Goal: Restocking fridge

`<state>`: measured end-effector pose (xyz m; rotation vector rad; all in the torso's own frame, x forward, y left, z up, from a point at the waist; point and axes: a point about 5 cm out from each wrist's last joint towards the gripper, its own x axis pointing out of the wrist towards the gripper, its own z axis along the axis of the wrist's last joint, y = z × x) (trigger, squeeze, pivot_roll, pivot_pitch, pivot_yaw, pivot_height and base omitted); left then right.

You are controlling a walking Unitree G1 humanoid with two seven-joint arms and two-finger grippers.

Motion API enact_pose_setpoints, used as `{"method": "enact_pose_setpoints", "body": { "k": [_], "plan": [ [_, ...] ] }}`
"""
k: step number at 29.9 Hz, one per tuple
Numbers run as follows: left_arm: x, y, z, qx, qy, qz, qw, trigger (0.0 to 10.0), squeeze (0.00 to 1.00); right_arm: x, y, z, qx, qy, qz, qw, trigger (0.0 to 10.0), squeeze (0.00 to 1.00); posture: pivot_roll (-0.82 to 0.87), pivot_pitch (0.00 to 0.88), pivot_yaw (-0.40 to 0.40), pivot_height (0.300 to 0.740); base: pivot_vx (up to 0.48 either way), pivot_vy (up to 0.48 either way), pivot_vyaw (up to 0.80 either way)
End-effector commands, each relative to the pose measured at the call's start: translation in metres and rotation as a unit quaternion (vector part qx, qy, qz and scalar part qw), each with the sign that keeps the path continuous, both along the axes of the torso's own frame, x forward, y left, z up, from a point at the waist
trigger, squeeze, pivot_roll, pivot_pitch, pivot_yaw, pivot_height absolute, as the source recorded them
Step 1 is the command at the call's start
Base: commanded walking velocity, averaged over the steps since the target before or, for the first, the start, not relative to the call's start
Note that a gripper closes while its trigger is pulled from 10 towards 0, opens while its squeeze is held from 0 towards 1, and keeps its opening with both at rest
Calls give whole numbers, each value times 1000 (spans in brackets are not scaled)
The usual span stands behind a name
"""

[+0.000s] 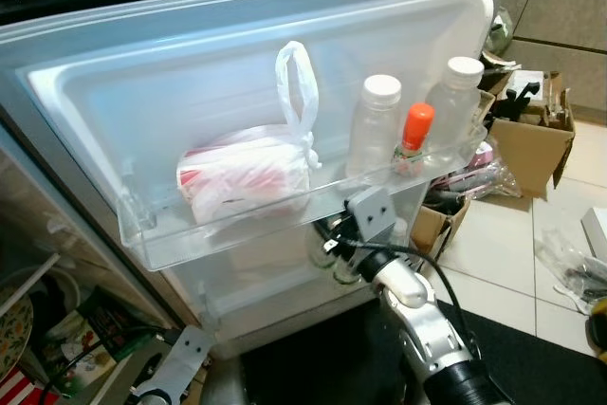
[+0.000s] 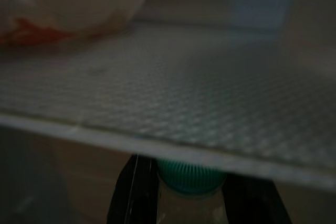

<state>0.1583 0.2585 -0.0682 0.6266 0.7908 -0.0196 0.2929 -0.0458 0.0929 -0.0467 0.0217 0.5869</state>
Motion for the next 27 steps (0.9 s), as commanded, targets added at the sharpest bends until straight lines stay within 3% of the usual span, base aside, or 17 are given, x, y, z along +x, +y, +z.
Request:
{"method": "enact_pose_setpoints", "body": {
  "k": [1,6,13,27],
  "plan": [
    [-3,5,0,6,3,5,1000,10000,0,1,-1,-5,-7,4,-2,1000,10000,0,79,58,-14,486,0,0,0],
    [-3,4,0,4,3,4,1000,10000,0,1,2,-19,-9,24,1,1000,10000,0,81,59,-15,486,0,0,0],
    [-3,7,1,8,5,5,1000,10000,0,-9,4,-49,6,97,-5,995,10000,0,92,58,-9,486,0,0,0],
    [-8,11,1,12,6,3,1000,10000,0,-14,9,-66,-44,97,18,994,10000,0,123,77,-5,486,0,0,0]
  ]
}}
